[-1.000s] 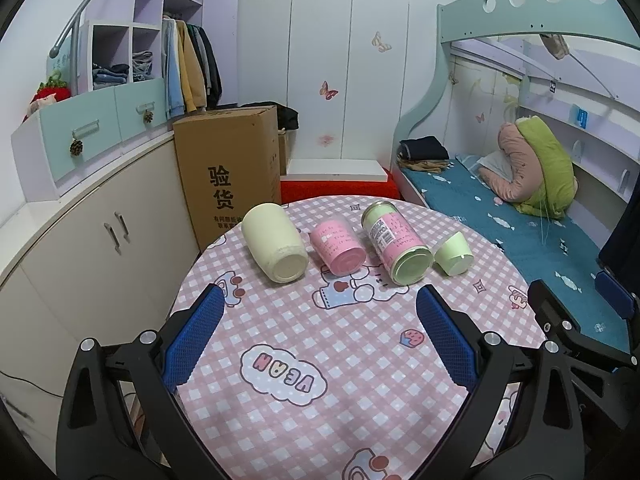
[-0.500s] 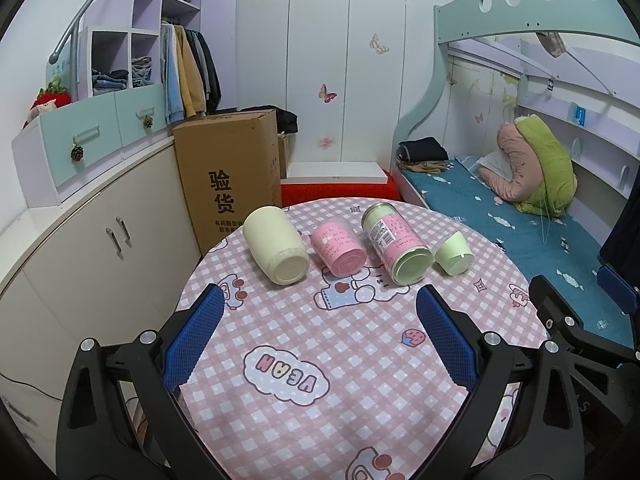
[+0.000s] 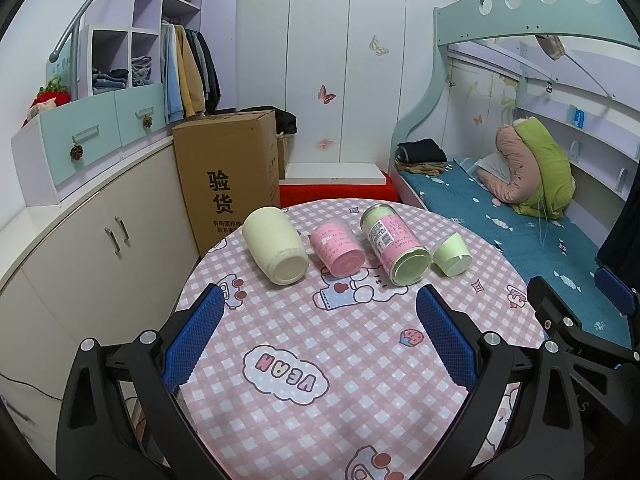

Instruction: Flip cup upright

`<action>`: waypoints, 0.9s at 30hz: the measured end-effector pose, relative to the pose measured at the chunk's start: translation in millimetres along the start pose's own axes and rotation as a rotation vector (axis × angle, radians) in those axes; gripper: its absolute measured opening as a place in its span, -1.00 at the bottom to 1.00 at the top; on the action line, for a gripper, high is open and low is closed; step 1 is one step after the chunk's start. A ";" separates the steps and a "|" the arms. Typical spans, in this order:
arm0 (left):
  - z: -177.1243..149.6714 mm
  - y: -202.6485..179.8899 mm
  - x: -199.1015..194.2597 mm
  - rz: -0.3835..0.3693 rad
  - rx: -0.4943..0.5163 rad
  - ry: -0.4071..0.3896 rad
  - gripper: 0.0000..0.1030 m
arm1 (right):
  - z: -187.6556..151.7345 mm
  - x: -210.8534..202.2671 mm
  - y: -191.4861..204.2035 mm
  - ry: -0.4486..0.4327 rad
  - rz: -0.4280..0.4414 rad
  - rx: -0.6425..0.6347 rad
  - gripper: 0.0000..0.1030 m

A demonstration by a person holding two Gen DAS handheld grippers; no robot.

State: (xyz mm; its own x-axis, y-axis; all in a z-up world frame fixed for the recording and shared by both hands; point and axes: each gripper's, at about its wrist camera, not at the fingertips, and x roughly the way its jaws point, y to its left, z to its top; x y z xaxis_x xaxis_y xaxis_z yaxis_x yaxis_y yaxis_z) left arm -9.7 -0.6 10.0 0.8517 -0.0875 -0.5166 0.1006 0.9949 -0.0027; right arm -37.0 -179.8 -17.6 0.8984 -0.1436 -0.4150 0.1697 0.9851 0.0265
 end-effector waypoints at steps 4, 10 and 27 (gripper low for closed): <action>-1.2 -0.2 -0.3 0.003 0.004 -0.001 0.88 | 0.0 0.4 -0.8 0.000 0.001 0.000 0.83; -2.6 -2.2 -0.4 0.005 0.014 -0.005 0.88 | 0.3 0.2 -2.2 0.000 0.001 0.004 0.83; -3.8 -3.5 0.8 0.002 0.015 -0.002 0.87 | -0.2 1.2 -1.7 0.000 0.000 0.003 0.83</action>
State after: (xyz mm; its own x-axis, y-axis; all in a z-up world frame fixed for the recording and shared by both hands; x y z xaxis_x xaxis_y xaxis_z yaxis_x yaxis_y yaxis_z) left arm -11.3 -4.0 6.4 0.8530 -0.0860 -0.5147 0.1068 0.9942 0.0108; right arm -36.3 -181.6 -18.3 0.8984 -0.1434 -0.4151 0.1707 0.9849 0.0291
